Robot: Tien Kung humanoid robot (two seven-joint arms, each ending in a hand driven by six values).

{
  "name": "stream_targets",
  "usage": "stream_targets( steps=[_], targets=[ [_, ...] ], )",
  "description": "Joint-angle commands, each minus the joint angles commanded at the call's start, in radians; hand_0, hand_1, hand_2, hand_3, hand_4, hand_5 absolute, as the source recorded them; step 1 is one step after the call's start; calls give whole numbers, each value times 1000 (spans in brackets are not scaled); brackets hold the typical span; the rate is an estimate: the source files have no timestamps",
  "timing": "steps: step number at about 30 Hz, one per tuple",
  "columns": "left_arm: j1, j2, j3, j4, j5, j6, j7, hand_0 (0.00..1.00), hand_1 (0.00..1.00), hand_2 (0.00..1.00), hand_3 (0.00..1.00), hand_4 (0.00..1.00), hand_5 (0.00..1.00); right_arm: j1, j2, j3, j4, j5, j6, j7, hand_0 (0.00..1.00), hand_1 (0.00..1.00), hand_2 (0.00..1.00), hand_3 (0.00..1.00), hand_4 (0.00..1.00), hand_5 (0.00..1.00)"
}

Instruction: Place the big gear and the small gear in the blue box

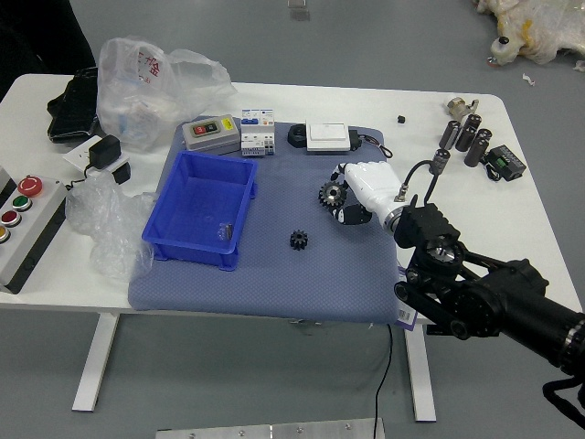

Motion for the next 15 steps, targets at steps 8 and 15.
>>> stream_targets(
  steps=[8, 15],
  targets=[
    [7, -2, -15, 0, 12, -1, 5, 638, 637, 635, 697, 708, 350, 85, 10, -54, 155, 13, -7, -13, 404, 495, 538, 571, 611, 2],
    [11, -2, -28, 0, 27, -2, 12, 638, 637, 634, 697, 707, 349, 152, 98, -162, 179, 28, -17, -11, 408, 515, 597, 598, 589, 12]
  ],
)
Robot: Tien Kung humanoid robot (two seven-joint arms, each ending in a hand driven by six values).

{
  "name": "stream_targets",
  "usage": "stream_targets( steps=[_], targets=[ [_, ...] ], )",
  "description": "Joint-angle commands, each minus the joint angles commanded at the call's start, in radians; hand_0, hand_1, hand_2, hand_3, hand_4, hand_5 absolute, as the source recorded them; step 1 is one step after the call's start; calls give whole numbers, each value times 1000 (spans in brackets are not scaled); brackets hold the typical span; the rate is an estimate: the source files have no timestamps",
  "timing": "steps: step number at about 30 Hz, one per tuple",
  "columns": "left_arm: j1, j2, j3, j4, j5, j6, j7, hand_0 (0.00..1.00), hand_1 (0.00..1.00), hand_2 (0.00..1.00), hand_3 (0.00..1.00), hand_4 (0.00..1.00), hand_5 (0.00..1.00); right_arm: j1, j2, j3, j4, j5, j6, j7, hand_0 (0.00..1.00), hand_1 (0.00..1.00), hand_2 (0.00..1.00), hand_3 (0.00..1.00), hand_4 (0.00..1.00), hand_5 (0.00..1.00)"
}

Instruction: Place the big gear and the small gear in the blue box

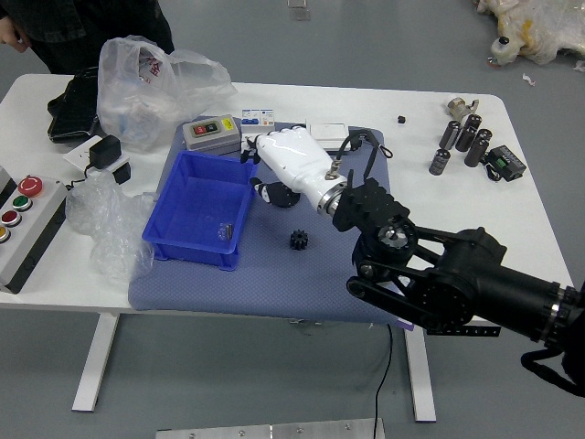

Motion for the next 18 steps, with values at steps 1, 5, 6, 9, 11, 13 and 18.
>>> stream_targets(
  steps=[1, 5, 6, 9, 11, 13, 18],
  targets=[
    [0, 0, 1, 0, 0, 0, 0, 638, 637, 634, 697, 707, 349, 1, 7, -3, -8, -3, -3, 1, 408, 515, 597, 598, 589, 12],
    [1, 0, 0, 0, 1, 1, 0, 638, 637, 634, 697, 707, 349, -1, 7, 9, -45, -5, -16, 3, 408, 515, 597, 598, 589, 12],
    [2, 0, -4, 0, 4, 1, 1, 638, 637, 633, 697, 708, 349, 0, 5, 17, -60, -5, -14, 1, 394, 599, 712, 681, 643, 183],
    [6, 0, -15, 0, 15, 0, 7, 638, 637, 633, 697, 708, 349, 2, 4, 48, -114, -10, -7, -6, 394, 599, 712, 681, 643, 183],
    [7, 1, -20, 0, 21, 0, 9, 638, 637, 633, 697, 708, 349, 5, 5, 68, -153, -10, -1, -13, 394, 599, 712, 681, 643, 183],
    [7, 2, -20, 0, 21, 1, 9, 637, 637, 633, 699, 708, 349, 11, 9, 76, -189, -8, 6, -20, 507, 746, 850, 904, 834, 264],
    [4, 3, -21, 0, 21, 4, 8, 637, 637, 632, 700, 707, 347, 25, 34, 64, -274, 5, 39, -30, 664, 849, 942, 998, 998, 447]
  ],
)
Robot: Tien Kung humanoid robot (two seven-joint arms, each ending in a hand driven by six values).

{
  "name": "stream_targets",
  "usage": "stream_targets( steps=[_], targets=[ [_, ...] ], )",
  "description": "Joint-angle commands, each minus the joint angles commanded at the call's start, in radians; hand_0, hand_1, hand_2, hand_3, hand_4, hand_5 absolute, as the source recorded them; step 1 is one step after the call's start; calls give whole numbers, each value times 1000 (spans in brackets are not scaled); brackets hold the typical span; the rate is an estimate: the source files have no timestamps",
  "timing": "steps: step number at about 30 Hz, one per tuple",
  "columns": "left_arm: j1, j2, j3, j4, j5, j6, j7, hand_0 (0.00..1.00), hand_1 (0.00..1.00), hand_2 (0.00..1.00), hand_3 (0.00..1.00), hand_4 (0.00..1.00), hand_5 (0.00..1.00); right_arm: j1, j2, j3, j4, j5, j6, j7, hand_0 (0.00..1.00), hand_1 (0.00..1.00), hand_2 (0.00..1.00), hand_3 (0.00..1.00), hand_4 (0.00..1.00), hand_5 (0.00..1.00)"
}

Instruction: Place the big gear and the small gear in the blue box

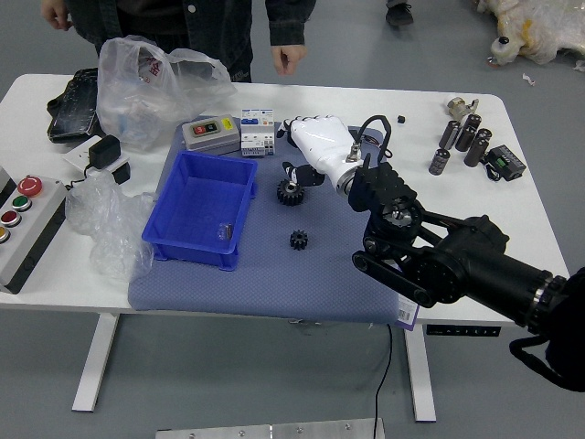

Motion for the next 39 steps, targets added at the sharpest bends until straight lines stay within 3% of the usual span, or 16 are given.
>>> stream_targets(
  steps=[8, 17, 18, 20, 23, 24, 29, 30, 39],
  targets=[
    [-2, -3, -2, 0, 5, 0, 3, 636, 637, 631, 702, 708, 348, 15, 57, -64, -133, 48, 37, 6, 696, 857, 946, 998, 998, 452],
    [-7, 2, -7, 0, 15, -2, 6, 636, 637, 632, 703, 707, 347, 25, 57, -142, -242, 129, 40, 21, 697, 858, 931, 998, 998, 481],
    [-9, 3, -6, 0, 15, -2, 6, 636, 635, 632, 704, 708, 348, 26, 57, -155, -257, 150, 33, 26, 660, 748, 775, 864, 998, 474],
    [-12, 5, -5, 0, 15, -2, 5, 636, 635, 632, 704, 708, 348, 26, 57, -174, -278, 186, 20, 35, 660, 748, 775, 864, 998, 474],
    [-14, 7, -5, 0, 16, -2, 5, 636, 635, 632, 704, 708, 348, 27, 57, -199, -289, 226, 5, 46, 660, 748, 775, 864, 998, 474],
    [-14, 7, -6, 0, 17, -2, 5, 635, 636, 630, 705, 707, 347, 27, 57, -207, -288, 239, 0, 50, 628, 705, 727, 802, 928, 426],
    [-12, 7, -12, 0, 24, -3, 8, 635, 636, 630, 705, 707, 347, 28, 57, -236, -264, 302, -31, 81, 628, 705, 727, 802, 928, 426],
    [-11, 7, -13, 0, 25, -3, 8, 635, 635, 630, 706, 707, 348, 29, 57, -239, -260, 313, -38, 88, 607, 653, 683, 703, 791, 402],
    [-9, 7, -16, 0, 31, -3, 10, 635, 635, 629, 707, 708, 348, 31, 57, -246, -253, 350, -74, 116, 591, 648, 670, 684, 808, 410]
  ],
)
